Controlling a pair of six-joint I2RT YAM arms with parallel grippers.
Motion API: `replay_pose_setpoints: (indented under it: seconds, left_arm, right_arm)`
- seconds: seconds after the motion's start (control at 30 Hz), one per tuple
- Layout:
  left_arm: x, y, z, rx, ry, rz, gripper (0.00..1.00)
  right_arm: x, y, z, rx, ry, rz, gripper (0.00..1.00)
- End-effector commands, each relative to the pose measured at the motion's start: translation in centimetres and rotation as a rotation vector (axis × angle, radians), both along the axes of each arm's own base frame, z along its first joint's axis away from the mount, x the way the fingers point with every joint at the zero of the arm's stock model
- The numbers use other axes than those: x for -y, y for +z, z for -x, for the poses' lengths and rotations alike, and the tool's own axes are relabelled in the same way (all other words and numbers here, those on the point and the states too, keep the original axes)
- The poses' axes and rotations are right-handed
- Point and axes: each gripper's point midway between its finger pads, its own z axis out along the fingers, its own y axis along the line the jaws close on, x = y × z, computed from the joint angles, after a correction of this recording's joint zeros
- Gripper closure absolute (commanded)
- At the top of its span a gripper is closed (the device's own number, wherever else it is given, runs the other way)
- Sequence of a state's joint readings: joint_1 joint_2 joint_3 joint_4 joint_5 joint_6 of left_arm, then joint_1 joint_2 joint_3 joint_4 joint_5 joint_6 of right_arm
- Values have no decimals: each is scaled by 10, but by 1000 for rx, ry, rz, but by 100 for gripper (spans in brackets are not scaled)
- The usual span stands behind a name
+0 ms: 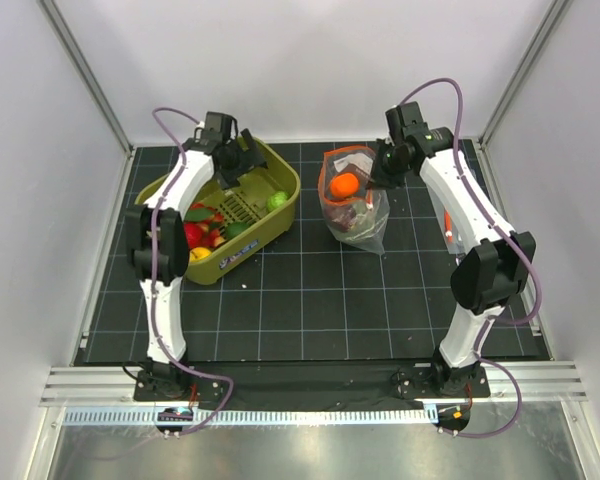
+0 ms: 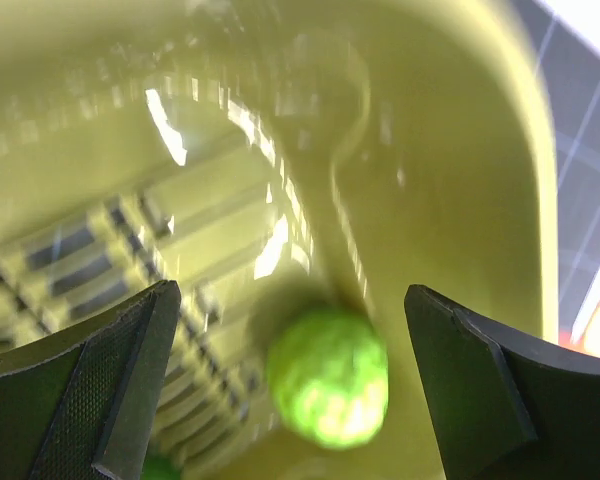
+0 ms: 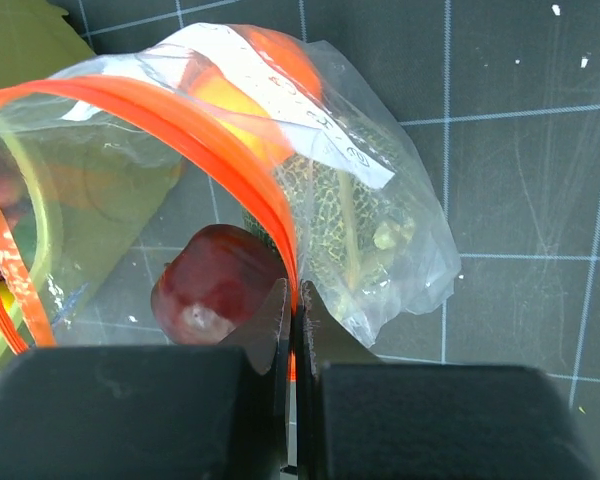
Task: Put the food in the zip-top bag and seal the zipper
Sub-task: Adjust the bin at the center of the board.
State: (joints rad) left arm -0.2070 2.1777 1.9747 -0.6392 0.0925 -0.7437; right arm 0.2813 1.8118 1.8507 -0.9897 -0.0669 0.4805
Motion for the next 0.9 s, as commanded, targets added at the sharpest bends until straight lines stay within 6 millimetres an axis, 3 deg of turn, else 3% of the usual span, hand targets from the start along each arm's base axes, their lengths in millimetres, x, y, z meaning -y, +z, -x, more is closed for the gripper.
replay_pose_setpoints:
  seconds: [0.0,0.13,0.23,0.37,0.47,0.57,0.7,0.73,0.8,0.83,0.87]
  left_arm:
    - [12,111,32,228,-122,66,2]
    - [10,140,62,285,-163,52,1]
    - [22,147,73,316,-219,12,1]
    - [43,155,81,329,-258,-6,2]
    - [28,155,85,312,-194,-69,2]
    - [6,140,97,234,-135,-150,1]
    - [28,144,116,237,-263,-84,1]
    - [43,144,124,251,-332,-107,2]
    - [43,138,130,229,-332,-232,1]
    - [52,134,138,218,-362,-285,1]
    - [45,133,143,188,-339,-336,1]
  right_arm:
    - [-5,11,-8,24,8,-35,99]
    - [-8,3,-10,1,9,-44,99]
    - [-12,0,-13,-5,11,-61,99]
    - [-13,12,-20,23,3,-70,99]
    - [-9,17,-16,32,-2,-54,99]
    - [-3,17,-8,28,-11,-42,99]
    - [4,18,2,30,-17,-31,99]
    - [5,19,3,30,-18,-31,99]
    - [5,19,5,30,-21,-33,99]
    - [4,19,5,31,-18,-38,99]
    - [3,19,6,28,-17,-41,99]
